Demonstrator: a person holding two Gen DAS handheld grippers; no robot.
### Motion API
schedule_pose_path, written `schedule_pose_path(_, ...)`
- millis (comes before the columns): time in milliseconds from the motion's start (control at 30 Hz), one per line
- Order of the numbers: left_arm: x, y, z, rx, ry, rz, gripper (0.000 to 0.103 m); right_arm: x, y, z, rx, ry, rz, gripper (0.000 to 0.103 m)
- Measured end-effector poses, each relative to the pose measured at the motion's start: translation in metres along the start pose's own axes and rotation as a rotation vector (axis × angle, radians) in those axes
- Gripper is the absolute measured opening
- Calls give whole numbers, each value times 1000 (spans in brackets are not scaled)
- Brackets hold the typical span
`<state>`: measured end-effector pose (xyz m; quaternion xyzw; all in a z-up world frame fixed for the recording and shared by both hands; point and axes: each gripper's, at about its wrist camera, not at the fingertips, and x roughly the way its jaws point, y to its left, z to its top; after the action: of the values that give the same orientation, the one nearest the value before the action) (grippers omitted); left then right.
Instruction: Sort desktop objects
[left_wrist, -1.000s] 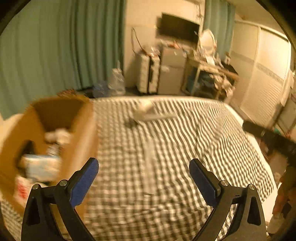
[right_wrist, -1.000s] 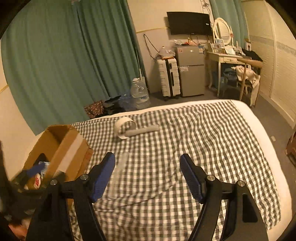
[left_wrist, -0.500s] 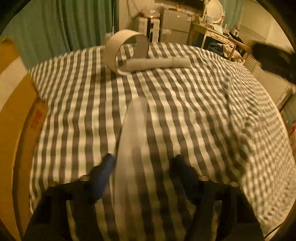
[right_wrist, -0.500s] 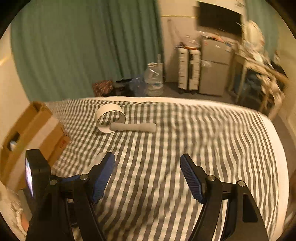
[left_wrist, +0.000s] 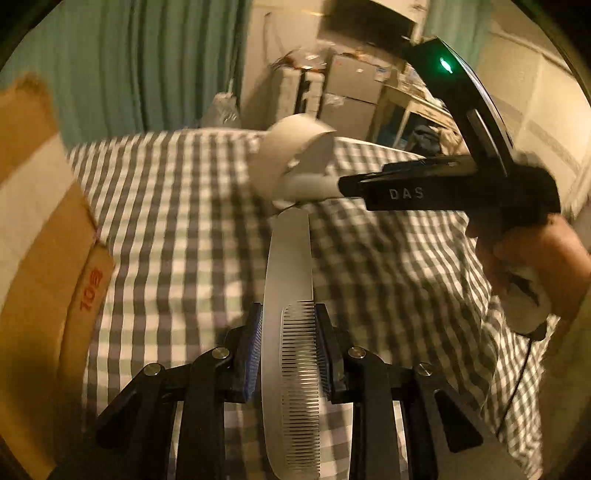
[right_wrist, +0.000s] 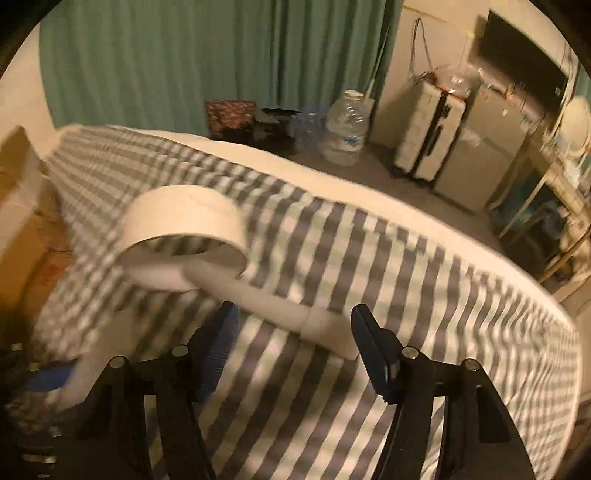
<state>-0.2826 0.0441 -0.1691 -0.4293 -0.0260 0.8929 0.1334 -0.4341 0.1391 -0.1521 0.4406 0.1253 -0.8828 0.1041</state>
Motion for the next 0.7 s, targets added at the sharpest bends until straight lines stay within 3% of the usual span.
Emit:
schedule_pose_path(233,3,27,2,-73,52,0,26,19,16,-2,-150,68,-77,71)
schedule_pose_path(400,5,25,3,-69,57,4,27,24,14,1,-159,141,-25,70)
schedule_pose_path(567,3,27,1,-76,41,-6,27,3,12,-20,-182,123,-53,43)
schedule_pose_path(633,1,27,-1,-71,24,-4,27,-15,10,-32,-149,97,-71,16)
schedule_pose_path(700,1,26,-3,-71,12,-2,27,-33,8,-45,-54,70,-18,0)
